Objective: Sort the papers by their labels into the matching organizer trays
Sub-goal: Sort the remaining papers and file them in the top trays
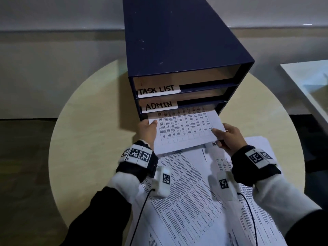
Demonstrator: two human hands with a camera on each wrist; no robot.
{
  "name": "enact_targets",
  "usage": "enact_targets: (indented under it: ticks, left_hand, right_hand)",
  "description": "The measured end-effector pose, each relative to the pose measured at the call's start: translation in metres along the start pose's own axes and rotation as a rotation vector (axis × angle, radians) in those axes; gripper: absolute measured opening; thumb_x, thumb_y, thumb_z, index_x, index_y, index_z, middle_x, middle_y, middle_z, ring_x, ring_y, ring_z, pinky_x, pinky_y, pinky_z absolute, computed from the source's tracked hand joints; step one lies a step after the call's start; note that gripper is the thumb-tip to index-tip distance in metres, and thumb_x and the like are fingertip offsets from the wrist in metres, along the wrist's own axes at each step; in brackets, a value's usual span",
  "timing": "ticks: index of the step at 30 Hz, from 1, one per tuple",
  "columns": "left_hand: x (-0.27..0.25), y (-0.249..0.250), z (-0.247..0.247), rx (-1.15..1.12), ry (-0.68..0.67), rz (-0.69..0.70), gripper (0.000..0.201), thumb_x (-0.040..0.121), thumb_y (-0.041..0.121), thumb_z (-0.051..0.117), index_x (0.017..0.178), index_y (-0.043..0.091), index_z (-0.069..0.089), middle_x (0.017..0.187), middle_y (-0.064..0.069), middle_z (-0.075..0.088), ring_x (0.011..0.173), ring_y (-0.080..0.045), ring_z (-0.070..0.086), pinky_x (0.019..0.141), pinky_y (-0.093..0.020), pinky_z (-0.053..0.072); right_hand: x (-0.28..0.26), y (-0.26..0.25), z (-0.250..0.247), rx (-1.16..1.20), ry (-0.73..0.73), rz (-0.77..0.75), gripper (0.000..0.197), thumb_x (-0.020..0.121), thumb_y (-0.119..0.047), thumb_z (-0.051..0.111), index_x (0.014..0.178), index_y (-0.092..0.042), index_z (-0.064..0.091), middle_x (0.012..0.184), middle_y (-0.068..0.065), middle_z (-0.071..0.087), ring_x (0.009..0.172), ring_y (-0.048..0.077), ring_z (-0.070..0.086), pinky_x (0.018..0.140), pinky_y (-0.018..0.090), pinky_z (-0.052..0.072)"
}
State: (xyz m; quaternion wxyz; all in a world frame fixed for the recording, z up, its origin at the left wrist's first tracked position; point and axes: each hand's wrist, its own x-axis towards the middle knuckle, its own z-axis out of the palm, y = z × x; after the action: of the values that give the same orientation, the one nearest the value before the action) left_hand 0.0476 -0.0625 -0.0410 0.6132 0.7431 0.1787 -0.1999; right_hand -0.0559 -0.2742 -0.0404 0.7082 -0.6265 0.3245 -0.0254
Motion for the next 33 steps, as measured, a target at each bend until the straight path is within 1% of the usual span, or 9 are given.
enact_targets:
  ticks: [5, 10, 13, 15, 19, 23, 25, 30, 33]
  left_hand:
    - [-0.009, -0.015, -0.003, -0.069, -0.080, -0.086, 0.058, 0.083, 0.034, 0.062, 0.135, 0.015, 0.044, 0.132, 0.002, 0.051, 0.116, -0.023, 0.053, 0.104, -0.045, 0.040]
    - [-0.023, -0.018, -0.005, -0.202, -0.143, -0.052, 0.010, 0.095, 0.011, 0.051, 0.102, 0.005, 0.054, 0.073, -0.004, 0.069, 0.054, -0.008, 0.066, 0.065, -0.028, 0.048]
    - [-0.027, -0.013, -0.003, -0.198, -0.167, -0.014, 0.005, 0.095, 0.012, 0.051, 0.095, 0.012, 0.056, 0.077, -0.005, 0.067, 0.052, -0.007, 0.065, 0.062, -0.026, 0.045]
    - [-0.026, -0.009, -0.002, -0.191, -0.181, 0.011, 0.007, 0.095, 0.010, 0.049, 0.100, 0.010, 0.054, 0.081, -0.005, 0.066, 0.052, -0.005, 0.065, 0.059, -0.026, 0.042]
    - [-0.016, 0.006, 0.002, -0.123, -0.165, 0.039, 0.013, 0.097, 0.009, 0.045, 0.109, 0.007, 0.048, 0.089, -0.006, 0.064, 0.044, 0.001, 0.061, 0.048, -0.018, 0.043]
    - [-0.004, 0.017, 0.007, 0.081, -0.162, 0.078, 0.020, 0.098, 0.014, 0.044, 0.085, 0.006, 0.056, 0.076, -0.006, 0.064, 0.053, -0.009, 0.060, 0.059, -0.027, 0.051]
    - [0.002, 0.022, 0.007, 0.150, -0.160, 0.080, 0.030, 0.097, 0.011, 0.043, 0.071, 0.006, 0.056, 0.066, -0.008, 0.061, 0.057, -0.014, 0.059, 0.067, -0.033, 0.053]
    - [0.012, 0.028, 0.009, 0.274, -0.188, 0.047, 0.032, 0.092, 0.006, 0.042, 0.063, 0.005, 0.056, 0.034, 0.003, 0.056, 0.051, -0.012, 0.056, 0.058, -0.019, 0.046]
    - [0.009, 0.030, 0.009, 0.311, -0.190, 0.056, 0.031, 0.092, 0.008, 0.043, 0.064, 0.004, 0.055, 0.036, 0.003, 0.056, 0.046, -0.010, 0.055, 0.055, -0.018, 0.043]
  right_hand:
    - [0.009, -0.002, 0.009, 0.105, 0.076, 0.002, 0.019, 0.092, 0.005, 0.046, 0.080, -0.007, 0.055, 0.065, 0.011, 0.052, 0.029, 0.008, 0.038, 0.034, 0.015, 0.032]
    - [0.028, -0.020, 0.034, 0.242, 0.083, 0.022, 0.016, 0.094, 0.006, 0.041, 0.107, 0.001, 0.050, 0.056, 0.012, 0.064, 0.040, 0.011, 0.059, 0.044, 0.017, 0.050]
    - [0.035, -0.029, 0.052, 0.394, 0.101, 0.048, 0.040, 0.094, 0.009, 0.039, 0.133, 0.006, 0.030, 0.089, 0.029, 0.055, 0.066, 0.024, 0.070, 0.058, 0.022, 0.056]
    - [0.044, -0.033, 0.060, 0.414, 0.122, 0.028, 0.050, 0.093, 0.012, 0.036, 0.140, 0.011, 0.018, 0.099, 0.036, 0.052, 0.056, 0.021, 0.069, 0.057, 0.023, 0.058]
    - [0.056, -0.036, 0.065, 0.283, 0.157, 0.008, 0.039, 0.091, 0.013, 0.035, 0.130, 0.012, 0.034, 0.125, 0.033, 0.048, 0.041, 0.002, 0.061, 0.054, 0.019, 0.054]
    - [0.059, -0.034, 0.063, 0.239, 0.163, 0.022, 0.014, 0.092, 0.011, 0.035, 0.092, 0.005, 0.048, 0.091, 0.014, 0.047, 0.040, 0.000, 0.060, 0.053, 0.017, 0.052]
    - [0.059, -0.030, 0.062, 0.247, 0.161, 0.041, 0.025, 0.093, 0.008, 0.035, 0.075, -0.008, 0.043, 0.084, 0.012, 0.049, 0.040, 0.002, 0.060, 0.050, 0.017, 0.052]
    - [0.055, -0.026, 0.065, 0.146, 0.110, 0.045, 0.027, 0.093, 0.006, 0.033, 0.070, -0.001, 0.045, 0.068, 0.016, 0.054, 0.036, 0.010, 0.060, 0.041, 0.018, 0.050]
    - [0.055, -0.029, 0.065, 0.089, 0.076, 0.046, 0.026, 0.094, 0.005, 0.033, 0.072, -0.001, 0.045, 0.068, 0.016, 0.055, 0.035, 0.010, 0.059, 0.041, 0.019, 0.050]
